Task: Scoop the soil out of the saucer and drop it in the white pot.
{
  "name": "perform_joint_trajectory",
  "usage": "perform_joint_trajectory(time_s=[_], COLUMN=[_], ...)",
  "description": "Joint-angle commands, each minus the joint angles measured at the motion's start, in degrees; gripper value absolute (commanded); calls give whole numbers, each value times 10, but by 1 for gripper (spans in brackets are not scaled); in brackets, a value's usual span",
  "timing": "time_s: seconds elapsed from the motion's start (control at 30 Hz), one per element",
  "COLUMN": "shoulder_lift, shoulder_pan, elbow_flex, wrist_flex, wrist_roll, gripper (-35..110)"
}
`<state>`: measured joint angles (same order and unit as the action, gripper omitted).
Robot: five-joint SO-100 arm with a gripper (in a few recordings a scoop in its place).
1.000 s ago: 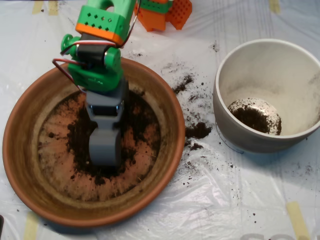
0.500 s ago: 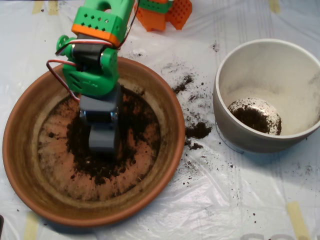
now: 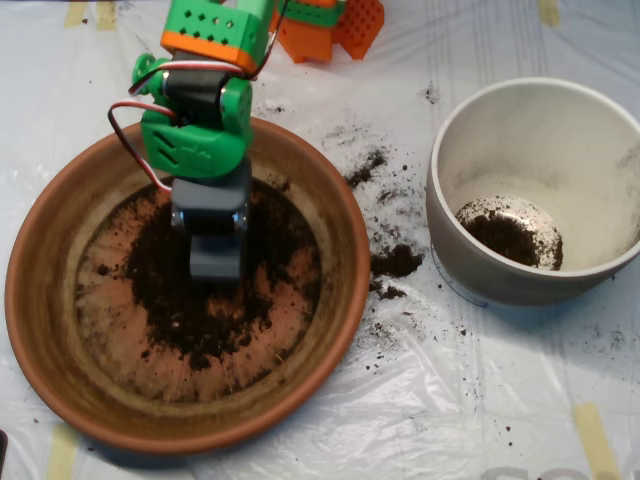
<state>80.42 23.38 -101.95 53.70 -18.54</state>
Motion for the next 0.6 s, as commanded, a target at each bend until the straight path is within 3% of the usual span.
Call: perform_joint_trajectory(time_s=[0.0,0.3,0.57], shoulder_lift=[116,286,327], shoulder_pan=[-4,-50,-133], elbow_flex=[-18,-50,53], wrist_flex=[-30,-15,94], wrist_roll=[1,19,51], gripper=[-1,-1,-1])
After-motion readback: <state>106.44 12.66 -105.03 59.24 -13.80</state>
